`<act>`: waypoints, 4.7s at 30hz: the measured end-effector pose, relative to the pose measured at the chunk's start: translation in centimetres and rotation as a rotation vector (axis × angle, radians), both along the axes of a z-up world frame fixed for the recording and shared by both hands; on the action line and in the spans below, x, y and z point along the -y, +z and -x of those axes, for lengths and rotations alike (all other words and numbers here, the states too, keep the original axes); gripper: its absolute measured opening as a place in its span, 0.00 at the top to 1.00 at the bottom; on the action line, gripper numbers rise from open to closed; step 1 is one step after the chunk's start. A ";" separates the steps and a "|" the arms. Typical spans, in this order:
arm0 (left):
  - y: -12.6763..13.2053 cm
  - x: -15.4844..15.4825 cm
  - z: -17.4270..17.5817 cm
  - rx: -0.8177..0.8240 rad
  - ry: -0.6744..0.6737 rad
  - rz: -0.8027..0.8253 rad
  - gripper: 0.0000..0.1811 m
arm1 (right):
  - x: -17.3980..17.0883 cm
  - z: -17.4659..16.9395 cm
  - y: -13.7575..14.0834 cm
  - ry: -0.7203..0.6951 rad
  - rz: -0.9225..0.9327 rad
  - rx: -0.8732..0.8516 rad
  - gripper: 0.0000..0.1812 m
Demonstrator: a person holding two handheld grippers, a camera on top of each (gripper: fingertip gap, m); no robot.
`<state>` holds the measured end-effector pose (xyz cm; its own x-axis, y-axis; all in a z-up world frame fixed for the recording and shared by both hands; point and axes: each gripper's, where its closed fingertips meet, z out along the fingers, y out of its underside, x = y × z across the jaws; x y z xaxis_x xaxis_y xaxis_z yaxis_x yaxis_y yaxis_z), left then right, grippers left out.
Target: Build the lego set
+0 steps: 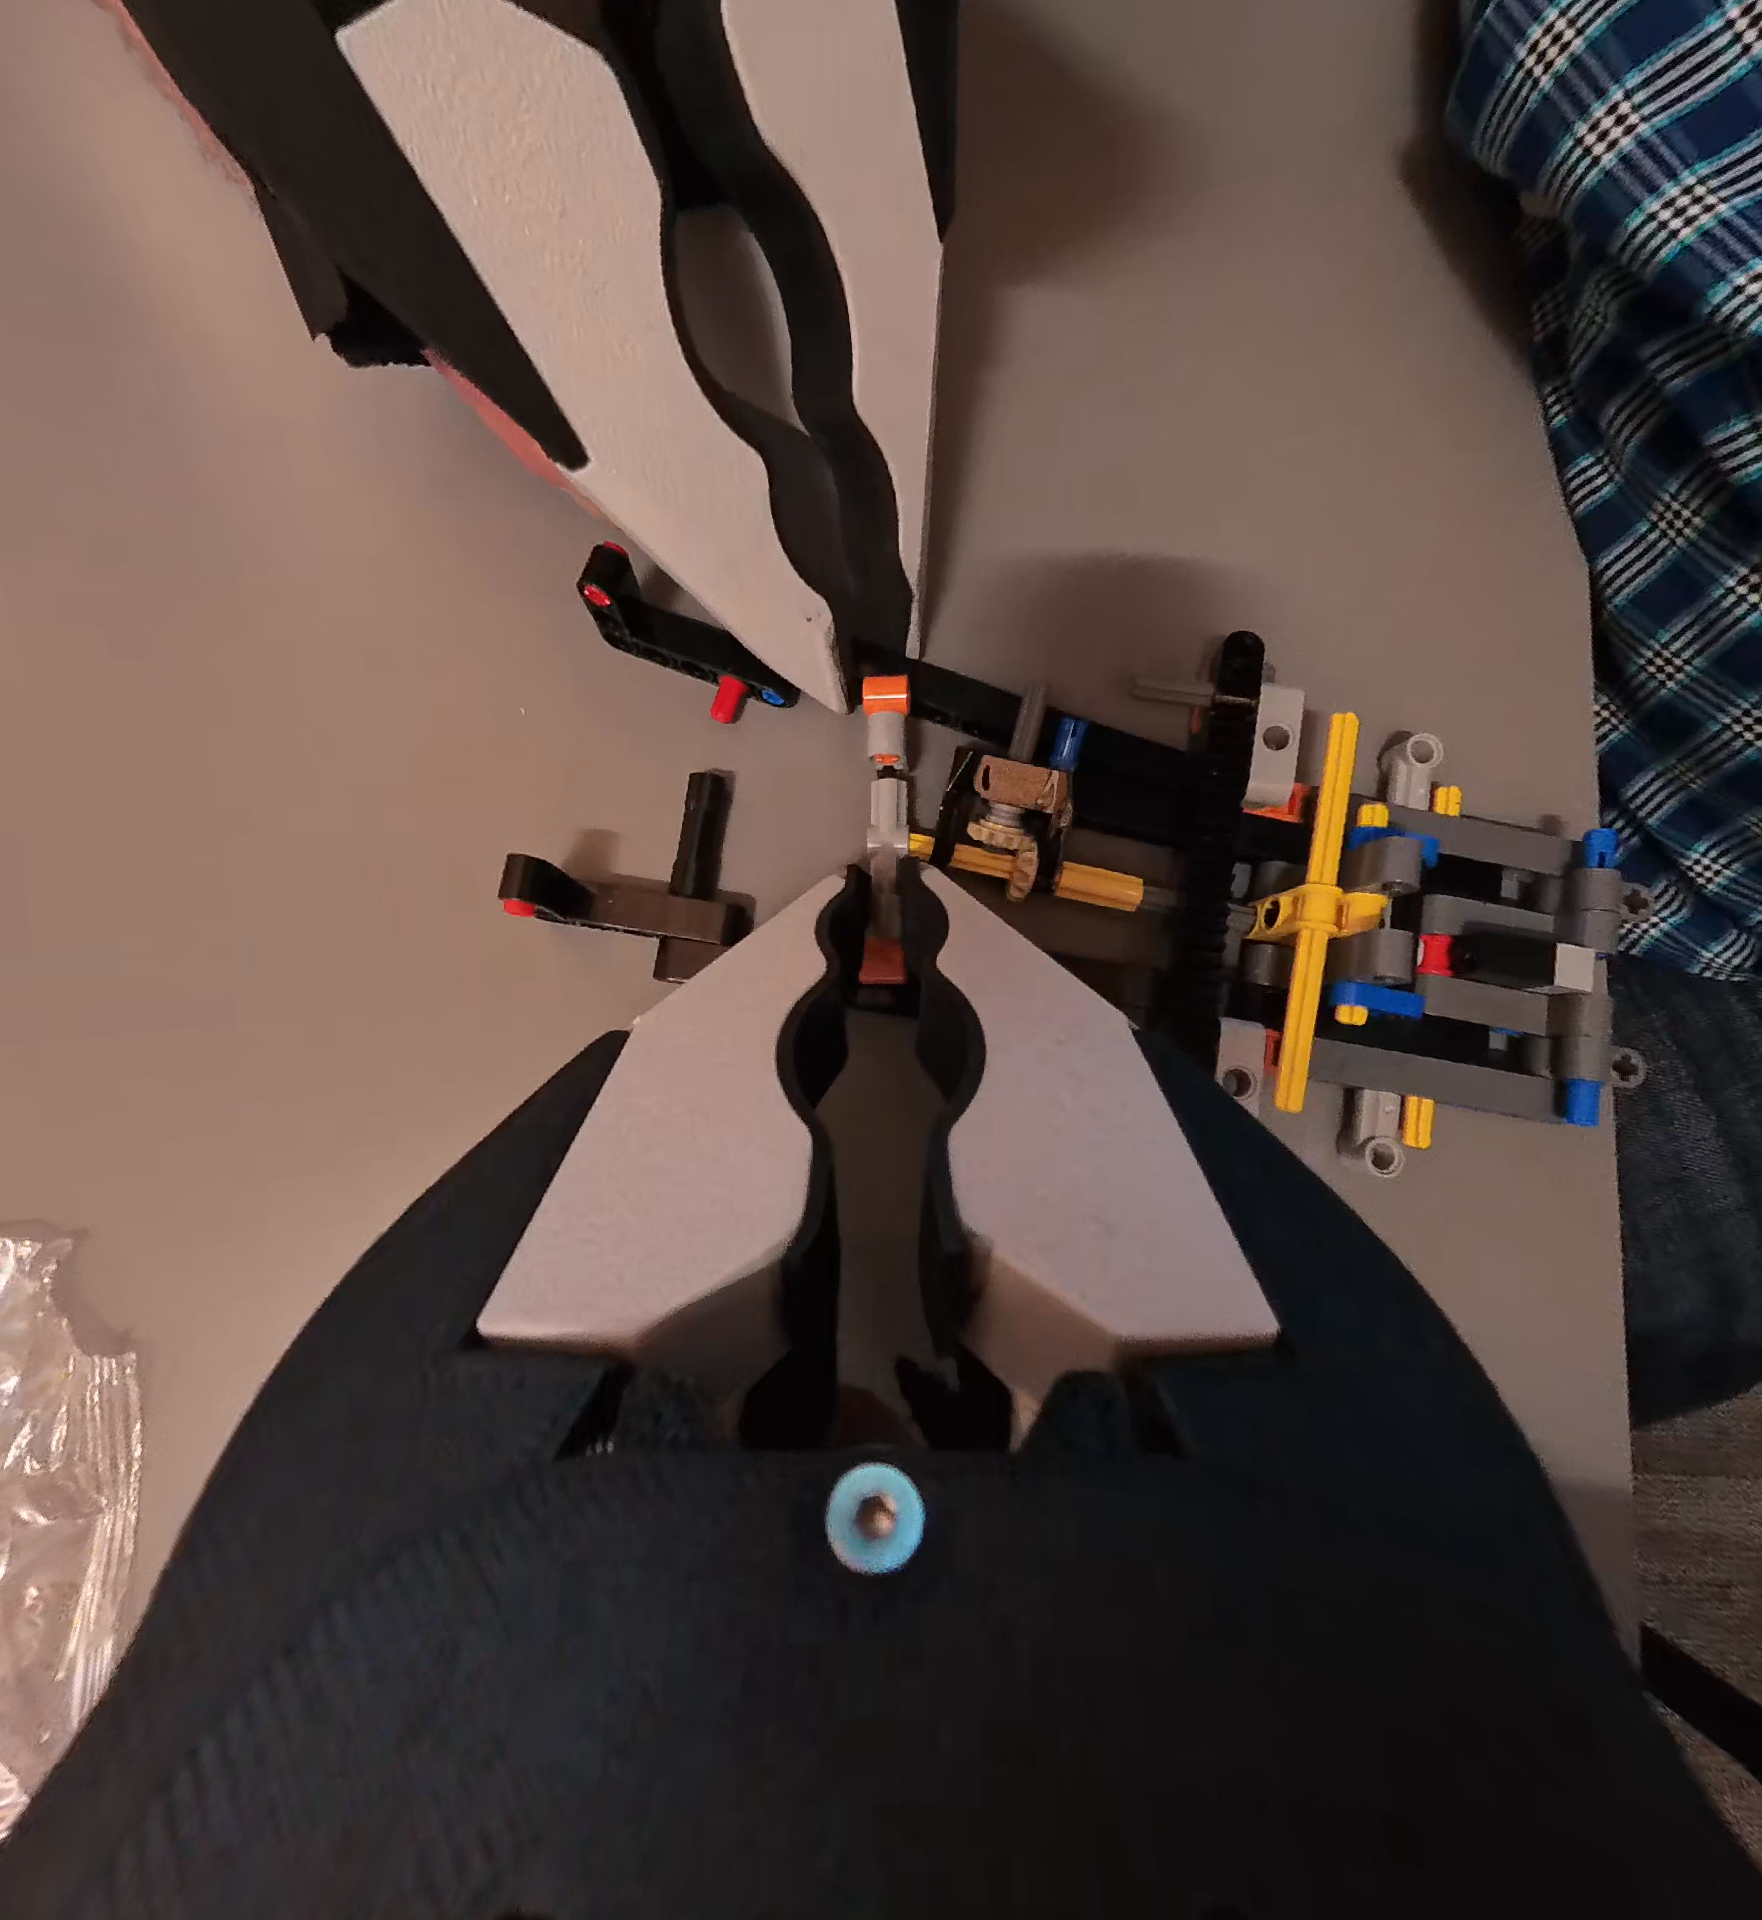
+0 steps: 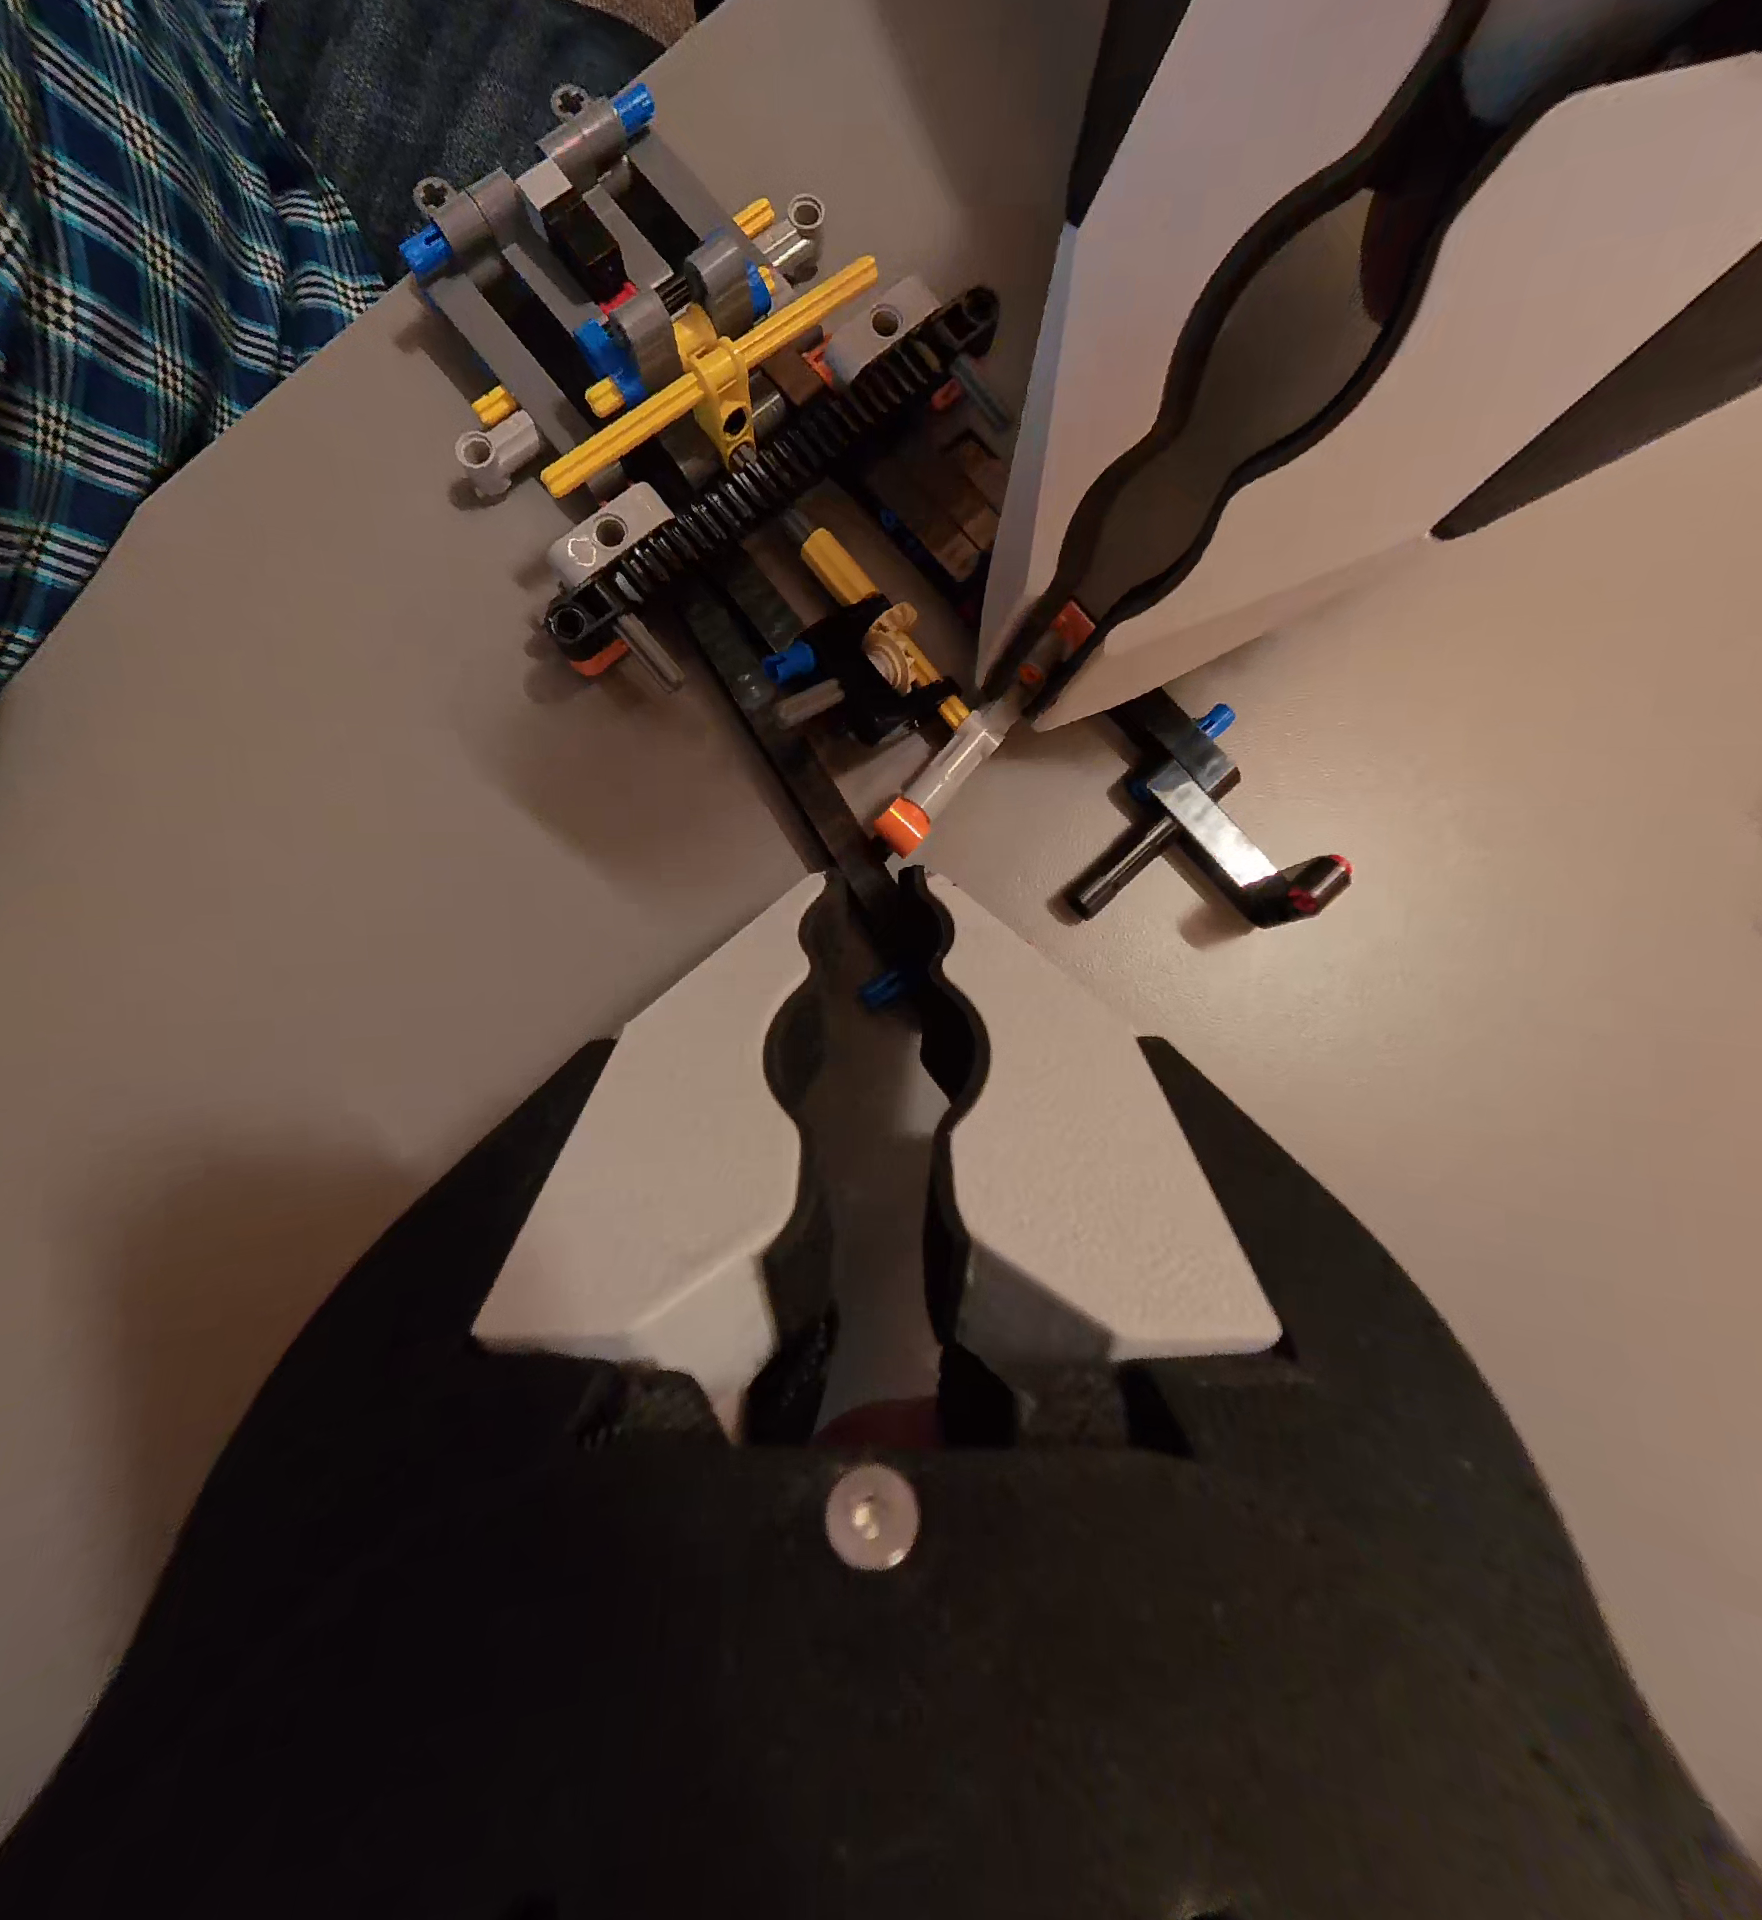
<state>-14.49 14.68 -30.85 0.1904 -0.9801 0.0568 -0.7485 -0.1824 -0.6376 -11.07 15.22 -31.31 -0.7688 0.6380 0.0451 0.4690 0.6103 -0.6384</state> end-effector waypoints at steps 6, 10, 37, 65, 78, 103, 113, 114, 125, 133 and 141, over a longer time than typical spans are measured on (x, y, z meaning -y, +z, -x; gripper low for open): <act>0.6 -0.2 -0.4 0.012 0.053 -0.005 0.92 | 0.0 0.1 0.0 0.001 -0.001 0.001 0.95; 1.9 -0.5 -1.8 0.055 0.059 -0.014 0.88 | 0.1 0.0 0.0 -0.002 0.006 -0.004 0.95; -0.1 0.9 -2.8 -0.110 -0.068 0.037 0.97 | 0.2 0.0 0.0 0.005 -0.022 -0.028 0.96; 1.6 0.5 3.6 -0.111 0.641 -0.044 0.88 | 0.8 0.8 0.1 -0.042 -0.042 -0.062 0.96; -0.4 0.7 3.2 -0.145 0.618 -0.001 0.95 | 1.2 0.7 0.1 -0.096 -0.055 -0.070 0.96; -0.5 -0.2 1.9 -0.153 0.457 -0.082 0.97 | 2.5 0.1 0.1 -0.090 -0.178 -0.206 0.97; -0.5 -0.3 1.4 -0.136 0.400 -0.090 0.96 | 1.5 1.0 0.8 -0.106 -0.247 -0.222 0.78; -0.5 -0.3 1.4 -0.137 0.388 -0.094 0.96 | 1.3 1.2 0.9 -0.114 -0.255 -0.226 0.75; -0.5 -0.5 0.6 -0.134 0.293 -0.100 0.96 | 1.2 2.0 0.2 -0.040 -0.110 -0.049 0.59; -0.6 -0.5 0.5 -0.119 0.278 -0.084 0.96 | 1.4 1.8 -0.1 -0.012 -0.023 0.005 0.65; -0.6 -0.6 0.4 -0.105 0.279 -0.065 0.96 | 1.3 1.9 -0.1 -0.005 -0.009 0.000 0.65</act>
<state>-14.92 15.24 -31.42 0.4545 -0.8899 -0.0383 -0.7375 -0.3518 -0.5764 -12.92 13.90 -31.42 -0.7656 0.6414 0.0509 0.4723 0.6139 -0.6325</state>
